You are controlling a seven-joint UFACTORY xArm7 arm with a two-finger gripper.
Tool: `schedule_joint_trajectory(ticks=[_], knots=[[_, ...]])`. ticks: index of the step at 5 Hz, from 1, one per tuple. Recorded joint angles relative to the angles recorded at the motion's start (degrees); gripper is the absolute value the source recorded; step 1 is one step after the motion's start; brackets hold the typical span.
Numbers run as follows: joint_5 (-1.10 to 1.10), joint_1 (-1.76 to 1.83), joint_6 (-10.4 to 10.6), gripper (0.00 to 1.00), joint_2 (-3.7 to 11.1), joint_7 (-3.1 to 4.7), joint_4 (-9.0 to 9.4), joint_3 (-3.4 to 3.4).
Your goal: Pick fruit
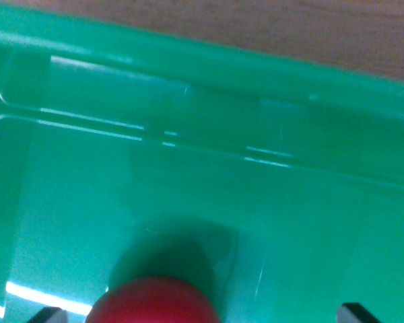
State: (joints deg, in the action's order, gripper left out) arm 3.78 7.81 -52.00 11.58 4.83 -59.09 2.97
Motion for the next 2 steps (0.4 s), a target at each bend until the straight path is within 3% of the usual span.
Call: schedule_joint_trajectory(ticks=[1, 2], knots=[[0.00, 0.00, 0.0, 0.00, 0.00, 0.00, 0.00, 0.00], [-0.03, 0.32, 2.1, 0.00, 0.80, 0.23, 1.95, 0.03]])
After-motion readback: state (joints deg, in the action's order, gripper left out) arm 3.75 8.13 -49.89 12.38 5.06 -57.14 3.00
